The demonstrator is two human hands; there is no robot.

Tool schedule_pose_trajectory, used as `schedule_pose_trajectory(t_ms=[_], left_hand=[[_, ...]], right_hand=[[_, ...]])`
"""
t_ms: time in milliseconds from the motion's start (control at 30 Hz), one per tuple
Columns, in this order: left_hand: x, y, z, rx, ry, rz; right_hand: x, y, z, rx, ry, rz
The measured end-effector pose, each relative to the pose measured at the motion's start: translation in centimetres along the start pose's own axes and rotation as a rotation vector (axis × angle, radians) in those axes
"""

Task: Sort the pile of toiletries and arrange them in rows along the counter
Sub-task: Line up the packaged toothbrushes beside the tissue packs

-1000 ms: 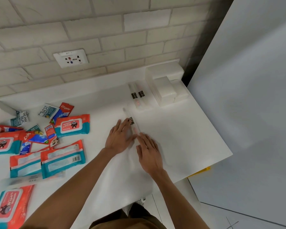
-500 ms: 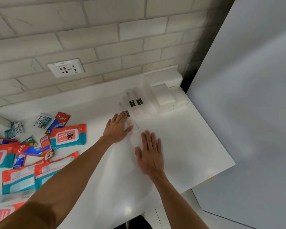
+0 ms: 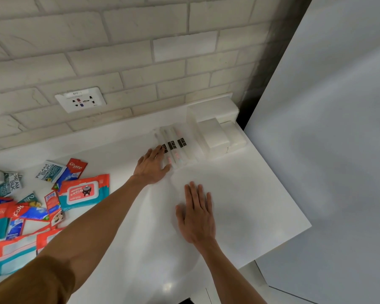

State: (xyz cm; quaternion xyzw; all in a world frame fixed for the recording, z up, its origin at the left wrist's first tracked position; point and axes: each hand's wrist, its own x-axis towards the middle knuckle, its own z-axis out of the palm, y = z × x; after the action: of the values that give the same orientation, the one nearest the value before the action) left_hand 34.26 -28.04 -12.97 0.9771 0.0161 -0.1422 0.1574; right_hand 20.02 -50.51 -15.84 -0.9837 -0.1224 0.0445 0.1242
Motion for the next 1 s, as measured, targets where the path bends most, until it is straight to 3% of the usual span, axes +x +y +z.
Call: schedule_pose_trajectory(t_ms=[733,1000], left_hand=[[0.9,0.0,-0.9,0.021,-0.042,-0.025],[-1.5,0.4,-1.7,-0.020,0.095,0.014]], right_hand=[[-0.1,0.0,-0.1,0.015,-0.014,-0.003],[-0.2,0.1,0.1,-0.010,0.000,-0.016]])
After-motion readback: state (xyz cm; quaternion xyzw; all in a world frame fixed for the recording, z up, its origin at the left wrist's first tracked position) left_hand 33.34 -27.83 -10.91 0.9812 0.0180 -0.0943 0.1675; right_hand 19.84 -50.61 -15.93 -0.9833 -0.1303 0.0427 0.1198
